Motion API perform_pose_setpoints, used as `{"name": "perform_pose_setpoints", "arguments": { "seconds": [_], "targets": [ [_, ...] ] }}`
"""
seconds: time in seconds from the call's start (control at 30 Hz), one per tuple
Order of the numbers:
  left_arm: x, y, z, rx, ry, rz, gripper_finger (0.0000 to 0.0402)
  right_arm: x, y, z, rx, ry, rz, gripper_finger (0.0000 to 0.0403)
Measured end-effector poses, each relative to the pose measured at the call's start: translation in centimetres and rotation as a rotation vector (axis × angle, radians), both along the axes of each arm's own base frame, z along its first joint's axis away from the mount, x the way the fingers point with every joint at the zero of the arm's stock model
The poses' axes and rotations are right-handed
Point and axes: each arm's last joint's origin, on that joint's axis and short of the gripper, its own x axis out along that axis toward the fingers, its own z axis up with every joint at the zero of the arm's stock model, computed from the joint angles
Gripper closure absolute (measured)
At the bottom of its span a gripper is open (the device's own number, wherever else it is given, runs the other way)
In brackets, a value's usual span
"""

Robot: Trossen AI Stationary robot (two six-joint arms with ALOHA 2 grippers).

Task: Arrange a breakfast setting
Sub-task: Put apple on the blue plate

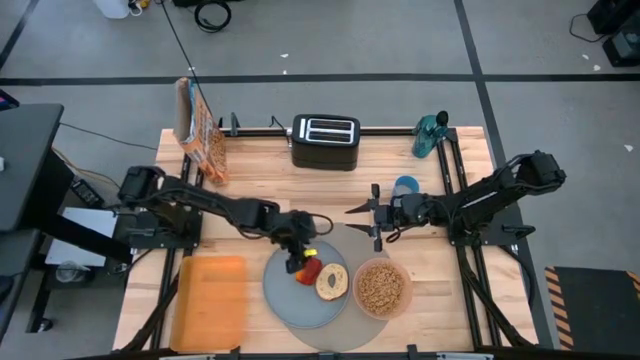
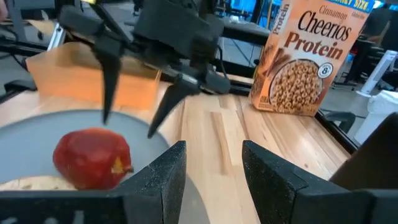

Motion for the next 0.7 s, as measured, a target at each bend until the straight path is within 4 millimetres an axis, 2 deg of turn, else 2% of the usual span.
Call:
{"name": "perform_pose_setpoints", "arguments": {
  "seconds": [0.1,0.23,0.3,0.43,0.57,0.7],
  "targets": [
    [0.4,-0.7,0.9,-0.014,-0.023,-0.031,0.0124,0.1,0.0,-0.2,-0.001,0.004,0.001,0.0239],
    [0.4,-0.4,0.0,-0.105,0.062,-0.006,0.0098,0.5,0.1,-0.2,-0.007,0.005,0.011,0.0239],
    [0.0,-0.3,-0.6,-0.109,0.130,0.020,0.0097,0.7,0.2,-0.4,-0.010,0.012,0.023,0.0239],
    [0.3,-0.3,-0.9,-0.155,0.133,0.016,0.0106,0.8,0.2,-0.7,-0.022,0.018,0.031,0.0239],
    [0.3,-0.5,-0.5,-0.270,0.149,0.003,0.0115,0.8,0.2,-1.1,-0.028,0.031,0.029,0.0239],
    [0.7,0.3,0.4,-0.280,0.139,0.016,0.0122,0.8,0.2,-1.1,-0.047,0.031,0.031,0.0239]
  ]
}}
